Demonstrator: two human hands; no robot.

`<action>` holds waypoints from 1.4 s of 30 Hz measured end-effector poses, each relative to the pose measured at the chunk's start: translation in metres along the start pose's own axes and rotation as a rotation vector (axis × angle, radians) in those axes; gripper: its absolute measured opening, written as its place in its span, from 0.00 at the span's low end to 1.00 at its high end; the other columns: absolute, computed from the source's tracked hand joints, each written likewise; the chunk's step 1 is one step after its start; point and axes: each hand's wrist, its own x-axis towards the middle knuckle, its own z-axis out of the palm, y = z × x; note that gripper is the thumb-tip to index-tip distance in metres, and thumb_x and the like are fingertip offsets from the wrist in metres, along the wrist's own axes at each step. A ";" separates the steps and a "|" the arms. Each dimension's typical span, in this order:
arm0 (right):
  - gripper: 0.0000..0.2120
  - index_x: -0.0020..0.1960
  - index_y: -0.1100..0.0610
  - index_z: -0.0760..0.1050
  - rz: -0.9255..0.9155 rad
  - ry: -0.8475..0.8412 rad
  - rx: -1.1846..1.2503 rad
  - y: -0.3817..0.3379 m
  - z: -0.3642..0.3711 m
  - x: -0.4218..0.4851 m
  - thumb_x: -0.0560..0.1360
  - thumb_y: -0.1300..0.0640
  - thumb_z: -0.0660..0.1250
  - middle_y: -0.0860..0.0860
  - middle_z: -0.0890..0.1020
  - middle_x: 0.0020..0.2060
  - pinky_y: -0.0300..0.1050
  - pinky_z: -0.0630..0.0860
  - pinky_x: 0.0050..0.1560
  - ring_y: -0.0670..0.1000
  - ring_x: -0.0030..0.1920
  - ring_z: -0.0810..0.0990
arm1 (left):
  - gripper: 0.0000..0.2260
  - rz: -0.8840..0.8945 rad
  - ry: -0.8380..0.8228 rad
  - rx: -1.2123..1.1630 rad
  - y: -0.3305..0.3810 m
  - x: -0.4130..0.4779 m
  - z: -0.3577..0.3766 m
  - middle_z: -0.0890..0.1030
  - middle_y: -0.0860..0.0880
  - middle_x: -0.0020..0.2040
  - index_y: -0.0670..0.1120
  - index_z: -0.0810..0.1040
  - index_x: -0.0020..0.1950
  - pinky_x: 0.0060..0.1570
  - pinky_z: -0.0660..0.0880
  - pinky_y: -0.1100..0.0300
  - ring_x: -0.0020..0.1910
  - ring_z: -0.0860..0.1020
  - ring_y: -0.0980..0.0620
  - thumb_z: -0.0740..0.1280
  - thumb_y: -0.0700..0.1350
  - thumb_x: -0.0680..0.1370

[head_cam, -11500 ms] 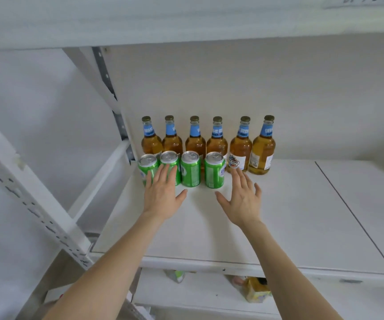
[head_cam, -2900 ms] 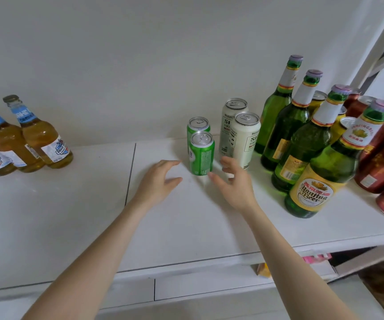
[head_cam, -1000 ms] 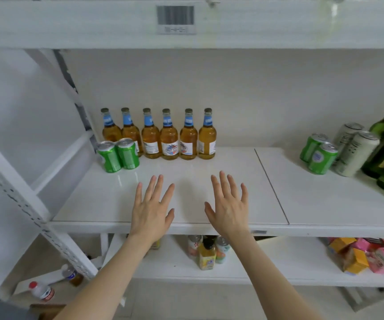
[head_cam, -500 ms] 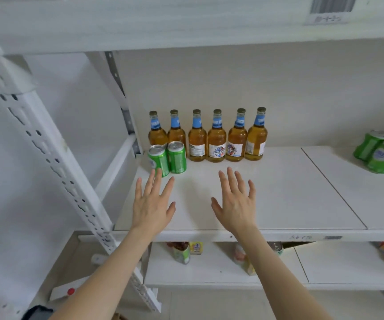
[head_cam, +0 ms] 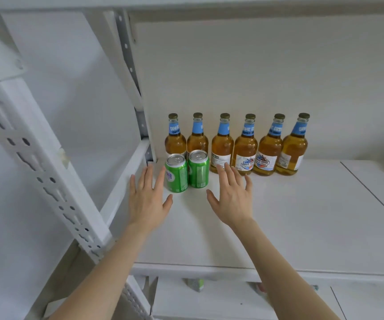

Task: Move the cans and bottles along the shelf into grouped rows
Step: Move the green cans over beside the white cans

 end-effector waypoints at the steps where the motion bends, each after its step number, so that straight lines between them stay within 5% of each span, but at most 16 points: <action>1: 0.35 0.77 0.56 0.61 0.001 0.000 0.010 0.000 0.007 0.007 0.77 0.40 0.63 0.55 0.68 0.75 0.61 0.59 0.73 0.58 0.75 0.66 | 0.38 -0.014 -0.008 -0.023 -0.002 0.005 0.008 0.70 0.36 0.72 0.43 0.63 0.76 0.70 0.61 0.35 0.73 0.68 0.38 0.73 0.56 0.72; 7: 0.35 0.76 0.55 0.59 0.057 -0.027 0.293 -0.002 0.041 0.047 0.76 0.40 0.65 0.51 0.71 0.72 0.56 0.64 0.70 0.54 0.72 0.69 | 0.44 -0.149 -0.164 -0.461 -0.007 0.032 0.049 0.63 0.46 0.78 0.46 0.51 0.80 0.74 0.58 0.44 0.76 0.64 0.45 0.71 0.60 0.73; 11: 0.37 0.76 0.54 0.59 0.113 -0.146 0.684 -0.002 0.058 0.070 0.74 0.44 0.71 0.51 0.73 0.70 0.55 0.70 0.67 0.53 0.69 0.72 | 0.43 -0.209 -0.282 -0.985 -0.002 0.044 0.058 0.66 0.54 0.76 0.55 0.51 0.79 0.68 0.66 0.62 0.71 0.68 0.56 0.76 0.48 0.73; 15: 0.34 0.73 0.54 0.64 0.186 -0.243 0.904 -0.001 0.070 0.083 0.73 0.46 0.74 0.50 0.77 0.65 0.55 0.75 0.64 0.52 0.63 0.76 | 0.42 -0.301 -0.343 -1.219 -0.003 0.051 0.070 0.72 0.62 0.69 0.68 0.55 0.72 0.66 0.74 0.50 0.67 0.74 0.58 0.78 0.46 0.70; 18: 0.31 0.70 0.53 0.68 0.216 -0.258 0.991 0.003 0.078 0.087 0.72 0.46 0.75 0.49 0.79 0.62 0.53 0.76 0.63 0.50 0.61 0.77 | 0.43 -0.337 -0.360 -1.298 -0.008 0.055 0.081 0.75 0.55 0.69 0.65 0.60 0.72 0.65 0.75 0.45 0.66 0.76 0.54 0.80 0.53 0.64; 23: 0.31 0.66 0.52 0.71 0.266 -0.258 1.113 0.007 0.079 0.088 0.68 0.46 0.78 0.46 0.80 0.58 0.48 0.78 0.59 0.46 0.59 0.78 | 0.35 -0.372 -0.337 -1.367 -0.003 0.061 0.079 0.76 0.48 0.65 0.56 0.64 0.66 0.55 0.79 0.61 0.62 0.78 0.52 0.77 0.33 0.69; 27: 0.28 0.63 0.53 0.71 0.307 -0.281 1.212 0.007 0.072 0.083 0.68 0.52 0.80 0.48 0.81 0.57 0.42 0.78 0.53 0.46 0.57 0.79 | 0.33 -0.411 -0.314 -1.414 0.001 0.055 0.068 0.78 0.51 0.60 0.56 0.67 0.63 0.45 0.79 0.66 0.56 0.80 0.56 0.78 0.32 0.68; 31: 0.25 0.63 0.50 0.72 0.396 -0.319 1.342 0.008 0.058 0.074 0.69 0.54 0.78 0.48 0.81 0.57 0.46 0.79 0.54 0.48 0.58 0.80 | 0.34 -0.506 -0.341 -1.468 0.005 0.042 0.055 0.81 0.51 0.60 0.57 0.70 0.65 0.50 0.81 0.56 0.57 0.81 0.53 0.81 0.45 0.63; 35: 0.22 0.65 0.53 0.73 0.490 -0.357 1.419 0.008 0.032 0.057 0.73 0.55 0.75 0.48 0.81 0.55 0.39 0.77 0.41 0.46 0.53 0.81 | 0.38 -0.542 -0.386 -1.442 0.010 0.025 0.035 0.83 0.53 0.58 0.57 0.72 0.66 0.55 0.81 0.48 0.57 0.82 0.53 0.83 0.55 0.59; 42: 0.17 0.62 0.54 0.74 0.584 -0.388 1.448 0.008 -0.023 0.021 0.75 0.54 0.72 0.48 0.82 0.51 0.39 0.76 0.37 0.46 0.48 0.82 | 0.32 -0.575 -0.426 -1.491 0.025 -0.005 -0.020 0.84 0.50 0.57 0.53 0.75 0.63 0.53 0.81 0.47 0.56 0.82 0.50 0.80 0.51 0.61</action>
